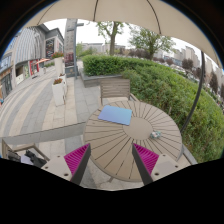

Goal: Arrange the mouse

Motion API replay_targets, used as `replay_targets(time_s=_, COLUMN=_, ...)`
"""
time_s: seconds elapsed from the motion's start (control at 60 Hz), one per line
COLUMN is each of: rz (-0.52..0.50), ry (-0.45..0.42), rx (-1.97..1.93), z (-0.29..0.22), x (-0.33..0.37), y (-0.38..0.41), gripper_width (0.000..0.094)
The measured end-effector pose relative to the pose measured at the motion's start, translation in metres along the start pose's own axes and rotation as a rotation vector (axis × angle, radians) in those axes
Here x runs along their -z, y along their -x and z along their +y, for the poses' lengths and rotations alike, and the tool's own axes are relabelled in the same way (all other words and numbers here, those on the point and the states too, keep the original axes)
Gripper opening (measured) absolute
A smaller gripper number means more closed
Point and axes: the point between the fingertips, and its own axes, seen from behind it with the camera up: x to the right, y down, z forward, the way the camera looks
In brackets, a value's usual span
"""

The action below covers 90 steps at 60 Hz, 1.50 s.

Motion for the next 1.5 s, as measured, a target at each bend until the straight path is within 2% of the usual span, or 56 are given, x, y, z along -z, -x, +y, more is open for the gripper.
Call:
replay_targets(time_s=0.217, rz=0.124, ry=0.022, rx=-0.056, z=0.022, x=-0.011, y=-0.072, gripper_width=0.0852)
replay_targets(time_s=0.483, rz=0.204, ry=0.024, rx=-0.110, z=0.051, x=-0.023, y=-0.130, gripper_width=0.0853)
replay_targets(time_s=0.7, rz=0.219, ry=-0.071, rx=-0.104, z=0.059, x=-0.043, y=-0.153, gripper_width=0.0855)
replay_targets(time_s=0.9, rz=0.246, ry=-0.129, rx=-0.110, z=0.079, x=-0.093, y=-0.178, gripper_width=0.0853)
replay_targets(time_s=1.3, rz=0.242, ry=-0.162, rx=-0.134, z=0.091, x=-0.229, y=-0.237, gripper_width=0.0856)
replay_targets(time_s=1.5, rz=0.211, ry=-0.103, rx=-0.142, z=0.105, x=-0.292, y=-0.255, gripper_width=0.0853)
